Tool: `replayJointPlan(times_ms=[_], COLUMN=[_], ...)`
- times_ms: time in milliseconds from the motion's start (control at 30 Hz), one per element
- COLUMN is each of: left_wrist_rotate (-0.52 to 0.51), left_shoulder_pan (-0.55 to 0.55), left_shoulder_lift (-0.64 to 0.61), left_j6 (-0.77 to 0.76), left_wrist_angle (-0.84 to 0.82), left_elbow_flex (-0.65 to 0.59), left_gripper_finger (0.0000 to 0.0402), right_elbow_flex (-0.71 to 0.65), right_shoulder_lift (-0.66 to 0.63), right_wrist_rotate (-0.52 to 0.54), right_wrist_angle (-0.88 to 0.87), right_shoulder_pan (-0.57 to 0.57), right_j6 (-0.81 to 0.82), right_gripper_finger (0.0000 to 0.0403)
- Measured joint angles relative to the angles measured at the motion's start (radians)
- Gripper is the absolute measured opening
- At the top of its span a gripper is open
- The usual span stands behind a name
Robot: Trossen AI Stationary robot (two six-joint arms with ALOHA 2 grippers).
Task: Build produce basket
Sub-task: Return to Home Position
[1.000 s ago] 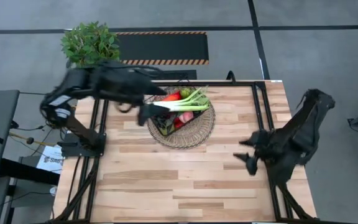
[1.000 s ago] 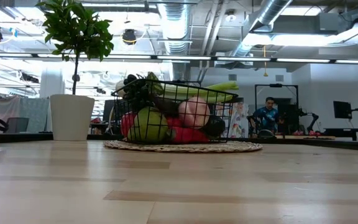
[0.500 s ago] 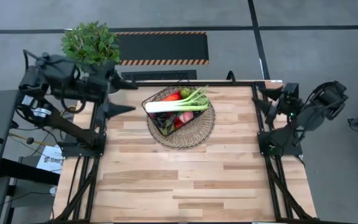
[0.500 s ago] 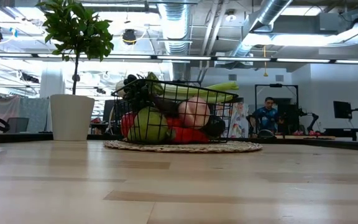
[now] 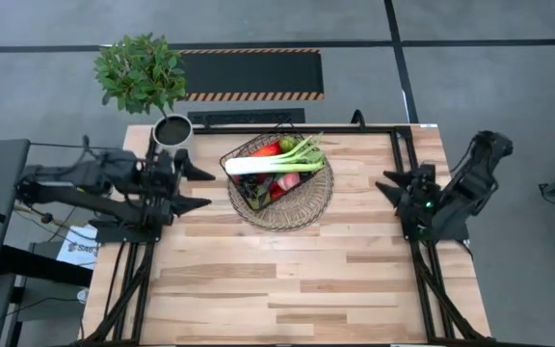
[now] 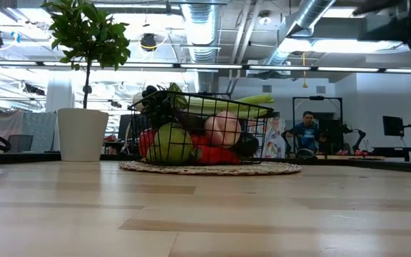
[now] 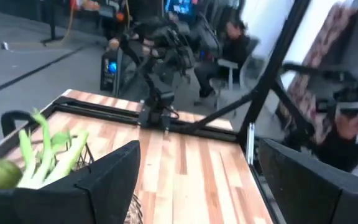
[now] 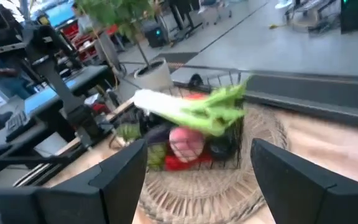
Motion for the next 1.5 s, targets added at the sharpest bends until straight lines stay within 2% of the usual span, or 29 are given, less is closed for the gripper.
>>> replayJointPlan(times_ms=[100,267,467,567,833,967,1200,1500], left_wrist_rotate=[0.0,-0.01,-0.011,-0.013,-0.002,-0.001,-0.006,-0.06], left_shoulder_pan=[0.001,0.0,0.001,0.001,0.0,0.0,0.0,-0.001], left_shoulder_lift=[-0.137,-0.372,-0.617,-0.724,-0.701,-0.729,-0.725,-0.724], left_j6=[-0.059,-0.139,-0.179,-0.2,-0.24,-0.271,-0.331,-0.286], left_wrist_angle=[0.175,0.325,0.365,0.366,0.35,0.377,0.386,0.395], left_elbow_flex=[-0.231,-0.501,-0.704,-0.776,-0.858,-0.901,-0.964,-0.964], left_gripper_finger=[0.0311,0.0311,0.0311,0.0311,0.0311,0.0311,0.0311,0.0311], right_elbow_flex=[-0.078,-0.145,-0.234,-0.306,-0.512,-0.563,-0.562,-0.562], right_shoulder_lift=[-0.005,-0.021,-0.009,-0.01,-0.01,-0.008,-0.004,-0.004], right_wrist_rotate=[0.005,0.029,0.061,0.098,0.166,0.184,0.185,0.175], right_wrist_angle=[0.003,0.0,0.055,0.112,0.334,0.458,0.459,0.455], right_shoulder_pan=[0.012,0.012,0.028,0.053,0.138,0.165,0.174,0.174], right_j6=[0.108,0.208,0.175,0.208,0.334,0.291,0.259,0.277], right_gripper_finger=[0.0305,0.0305,0.0305,0.0305,0.0305,0.0305,0.0305,0.0305])
